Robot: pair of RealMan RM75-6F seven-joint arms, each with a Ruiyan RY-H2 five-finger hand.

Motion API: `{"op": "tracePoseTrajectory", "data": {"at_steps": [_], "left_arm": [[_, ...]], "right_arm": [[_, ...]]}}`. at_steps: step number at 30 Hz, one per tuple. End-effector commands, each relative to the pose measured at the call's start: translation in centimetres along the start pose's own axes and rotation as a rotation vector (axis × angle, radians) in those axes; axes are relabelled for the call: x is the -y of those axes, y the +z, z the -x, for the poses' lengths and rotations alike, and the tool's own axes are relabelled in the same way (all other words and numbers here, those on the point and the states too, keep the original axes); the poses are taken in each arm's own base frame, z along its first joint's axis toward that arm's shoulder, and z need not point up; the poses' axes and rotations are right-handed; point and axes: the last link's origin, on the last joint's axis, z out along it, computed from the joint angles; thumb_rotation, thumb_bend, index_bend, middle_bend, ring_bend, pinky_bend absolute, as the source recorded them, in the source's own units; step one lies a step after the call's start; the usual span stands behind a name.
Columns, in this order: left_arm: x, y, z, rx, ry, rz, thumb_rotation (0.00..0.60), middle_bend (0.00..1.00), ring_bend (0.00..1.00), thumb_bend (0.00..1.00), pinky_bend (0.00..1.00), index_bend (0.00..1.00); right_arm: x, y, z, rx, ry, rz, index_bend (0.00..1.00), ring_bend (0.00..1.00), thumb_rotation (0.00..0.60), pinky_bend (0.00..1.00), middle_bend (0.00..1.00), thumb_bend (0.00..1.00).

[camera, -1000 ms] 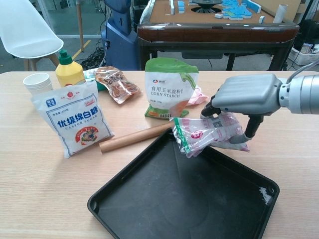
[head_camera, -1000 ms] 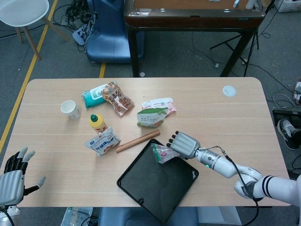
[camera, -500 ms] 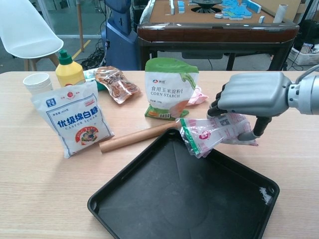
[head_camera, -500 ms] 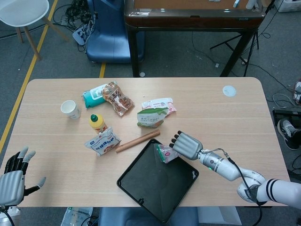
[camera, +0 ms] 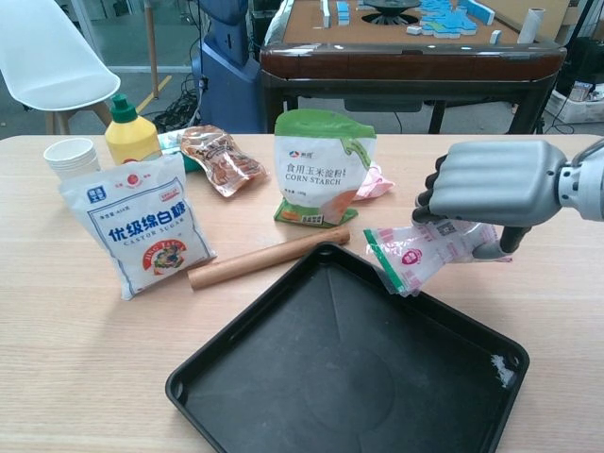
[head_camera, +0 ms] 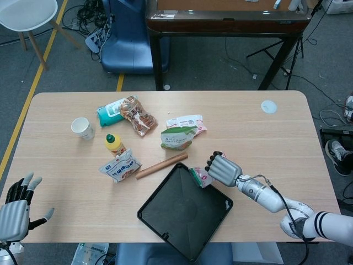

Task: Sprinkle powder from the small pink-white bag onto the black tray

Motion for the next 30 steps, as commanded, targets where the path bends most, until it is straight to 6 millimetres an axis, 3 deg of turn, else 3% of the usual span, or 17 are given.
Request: {"op": "tracePoseTrajectory", "data": {"at_steps": [1,17,23,30], "left_arm": [[0.0,0.0,0.0,0.001,0.0,0.0,0.6,0.05,0.04,0.18,0.03,0.14],[0.2,0.0,0.2,0.005,-0.001,-0.009,0.6,0.05,0.04,0.18,0.03,0.14],[0.4,0.0,0.1,0.003,0.001,-0.01,0.6,0.05,0.04,0.18,0.03,0.14],[0.4,0.1,0.1,0.002,0.005,-0.015,0.6,0.05,0.04,0.18,0.03,0.14]], "right_arm": [[0.2,0.1,0.0,-0.003,-0.033,0.002,0.52,0.44,0.6,0.47,0.49,0.6],[1.1,0.2,0.3,-0.006,-0.063,0.008,0.52,0.44,0.6,0.47,0.49,0.6],[1.2,0.4,0.0,-0.045,0.089,0.052,0.52,0.44,0.6,0.47,0.49,0.6],[1.5,-0.1,1.4,-0.087,0.363,0.109,0.52,0.44,0.6,0.47,0.49,0.59]]}}
